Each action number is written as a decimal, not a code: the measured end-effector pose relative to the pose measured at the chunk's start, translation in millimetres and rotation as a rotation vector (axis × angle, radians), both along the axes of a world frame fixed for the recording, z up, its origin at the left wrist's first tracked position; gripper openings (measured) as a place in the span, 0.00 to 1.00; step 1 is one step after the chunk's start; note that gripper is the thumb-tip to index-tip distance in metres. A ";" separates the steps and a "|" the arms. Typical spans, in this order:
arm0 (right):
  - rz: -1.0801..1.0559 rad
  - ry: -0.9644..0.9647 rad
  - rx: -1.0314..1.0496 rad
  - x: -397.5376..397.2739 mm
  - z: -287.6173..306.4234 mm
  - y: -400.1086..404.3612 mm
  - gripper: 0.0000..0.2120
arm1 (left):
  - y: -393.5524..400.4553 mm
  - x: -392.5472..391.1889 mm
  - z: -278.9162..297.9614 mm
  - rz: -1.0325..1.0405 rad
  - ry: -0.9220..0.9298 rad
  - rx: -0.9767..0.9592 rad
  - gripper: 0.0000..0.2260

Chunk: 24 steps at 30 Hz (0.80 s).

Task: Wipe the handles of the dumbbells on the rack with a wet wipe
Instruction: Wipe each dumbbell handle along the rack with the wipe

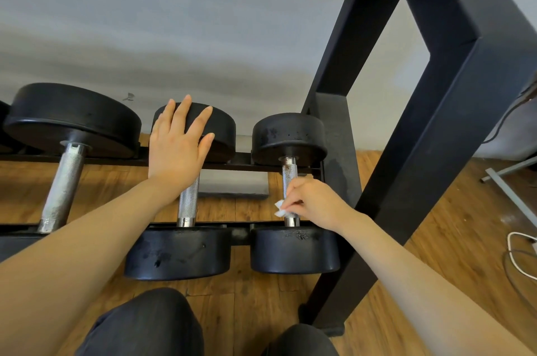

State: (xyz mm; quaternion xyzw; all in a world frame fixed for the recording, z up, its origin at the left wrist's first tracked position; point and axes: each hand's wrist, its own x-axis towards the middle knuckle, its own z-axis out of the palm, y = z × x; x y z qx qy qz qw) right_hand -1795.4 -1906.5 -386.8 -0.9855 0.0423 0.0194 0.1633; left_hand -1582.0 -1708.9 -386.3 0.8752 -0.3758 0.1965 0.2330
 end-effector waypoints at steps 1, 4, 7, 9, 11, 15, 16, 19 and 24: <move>0.020 0.022 -0.011 2.6 3.6 -1.3 0.06 | -0.1 0.1 -0.1 0.003 0.002 0.003 0.25; -0.071 -0.011 -0.080 14.0 9.2 -7.4 0.08 | 0.0 1.3 -1.6 0.002 0.001 0.008 0.25; -0.100 0.018 -0.063 19.4 11.6 -6.3 0.09 | 0.4 3.4 -3.1 0.002 -0.009 0.014 0.23; -0.007 0.125 -0.027 17.8 11.9 0.5 0.08 | -0.1 3.6 -3.7 0.007 -0.017 0.013 0.22; 0.066 0.205 -0.058 17.8 10.5 4.5 0.08 | -0.4 3.0 -4.4 0.006 -0.021 0.008 0.22; -0.070 0.105 -0.083 25.6 11.6 -0.1 0.08 | 0.0 3.0 -4.2 0.007 -0.011 0.011 0.22; -0.092 0.085 -0.095 27.2 12.2 -0.4 0.08 | 0.1 3.1 -3.7 0.006 -0.007 0.015 0.22; -0.017 0.191 -0.092 28.3 14.7 3.8 0.09 | 0.4 2.5 -2.4 0.004 -0.007 0.024 0.22; 0.147 0.379 -0.139 28.7 12.3 7.7 0.12 | 0.5 3.2 -2.7 0.001 -0.002 0.028 0.22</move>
